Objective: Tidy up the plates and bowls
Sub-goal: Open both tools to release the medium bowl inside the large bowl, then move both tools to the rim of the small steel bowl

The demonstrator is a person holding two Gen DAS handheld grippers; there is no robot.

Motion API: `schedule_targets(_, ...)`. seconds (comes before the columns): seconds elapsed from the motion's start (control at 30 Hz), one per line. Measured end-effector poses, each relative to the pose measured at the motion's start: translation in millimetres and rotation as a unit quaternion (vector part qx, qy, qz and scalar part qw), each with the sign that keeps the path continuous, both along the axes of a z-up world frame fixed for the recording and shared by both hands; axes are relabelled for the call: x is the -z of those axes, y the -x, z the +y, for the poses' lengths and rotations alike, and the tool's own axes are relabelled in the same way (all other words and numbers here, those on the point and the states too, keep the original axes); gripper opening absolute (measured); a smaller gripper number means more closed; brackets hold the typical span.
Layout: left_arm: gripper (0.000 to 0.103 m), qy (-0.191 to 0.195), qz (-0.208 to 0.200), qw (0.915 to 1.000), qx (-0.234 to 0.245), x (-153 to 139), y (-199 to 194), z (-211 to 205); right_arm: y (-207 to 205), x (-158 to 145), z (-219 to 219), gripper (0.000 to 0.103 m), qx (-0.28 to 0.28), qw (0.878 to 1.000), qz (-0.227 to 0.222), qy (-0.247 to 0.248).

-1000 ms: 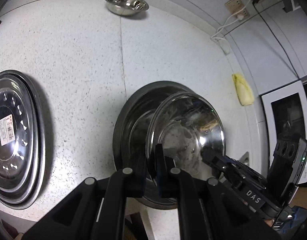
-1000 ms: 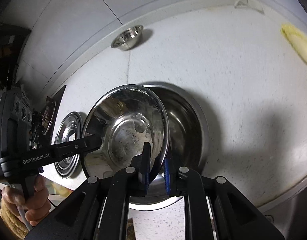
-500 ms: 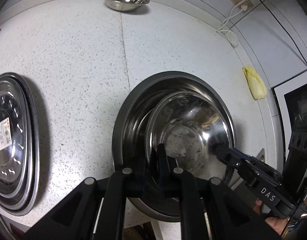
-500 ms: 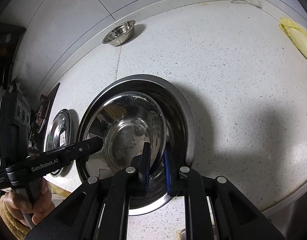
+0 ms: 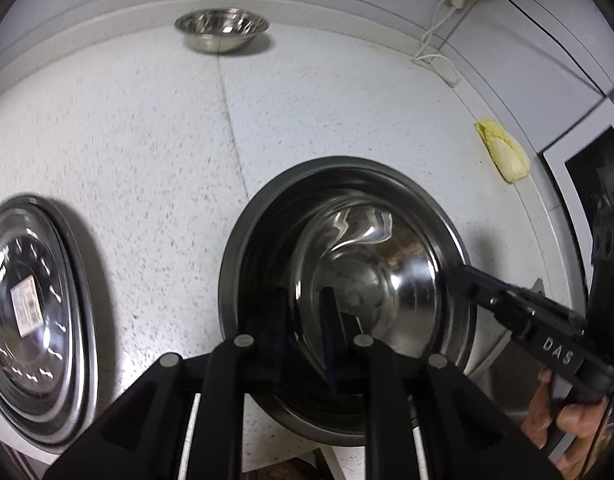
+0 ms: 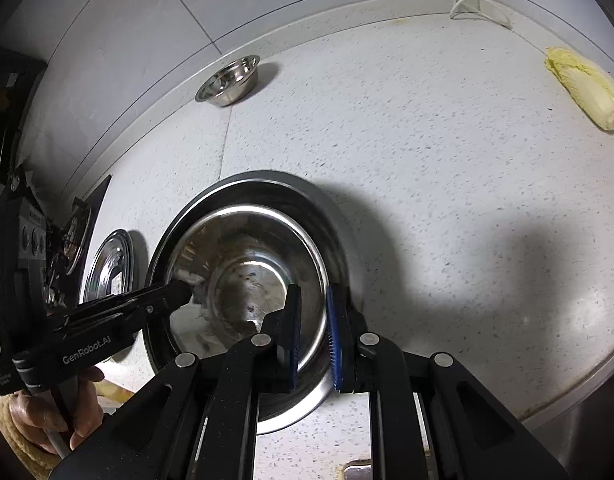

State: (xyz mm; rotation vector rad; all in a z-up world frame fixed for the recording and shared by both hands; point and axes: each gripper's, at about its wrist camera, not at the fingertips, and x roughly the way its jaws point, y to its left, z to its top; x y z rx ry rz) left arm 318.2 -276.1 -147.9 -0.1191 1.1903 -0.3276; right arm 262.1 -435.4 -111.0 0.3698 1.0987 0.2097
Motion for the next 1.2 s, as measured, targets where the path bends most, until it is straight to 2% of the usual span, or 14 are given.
schedule_targets(0.2, 0.017, -0.023, -0.050, 0.9984, 0.013, -18.7, 4.8, 0.0, -0.1, -8.1, -6.0, 0.012, 0.009, 1.000, -0.012, 0.002)
schedule_targets(0.4, 0.017, -0.003, -0.068, 0.9976, -0.009, -37.2, -6.2, 22.6, -7.1, -21.1, -5.7, 0.012, 0.012, 0.999, -0.029, 0.008)
schedule_targets(0.47, 0.017, 0.010, -0.065, 0.9976, -0.022, -39.3, -15.9, 33.9, -12.1, -25.6, -4.6, 0.016, 0.013, 0.999, -0.034, 0.007)
schedule_targets(0.53, 0.028, 0.027, -0.055, 0.9972, -0.042, -38.5, -27.2, 48.5, -16.8, -29.2, -2.1, 0.030, 0.015, 0.999, -0.038, 0.008)
schedule_targets(0.73, 0.032, 0.068, -0.016, 0.9945, -0.078, -29.4, -61.3, 83.3, -37.7, -37.5, 10.0, 0.045, 0.009, 0.999, -0.045, 0.011)
schedule_targets(0.83, 0.032, 0.076, 0.002, 0.9942, -0.076, -22.5, -76.3, 90.5, -51.2, -41.8, 19.0, 0.047, 0.003, 0.999, -0.047, 0.014)
schedule_targets(1.1, 0.032, 0.077, -0.006, 0.9893, -0.124, -25.3, -133.2, 127.2, -101.4, -57.1, 48.0, 0.062, -0.009, 0.998, -0.051, 0.023)
schedule_targets(1.2, 0.032, 0.083, -0.004, 0.9870, -0.138, -25.8, -167.0, 141.6, -125.8, -61.6, 55.2, 0.062, -0.003, 0.999, -0.046, 0.017)
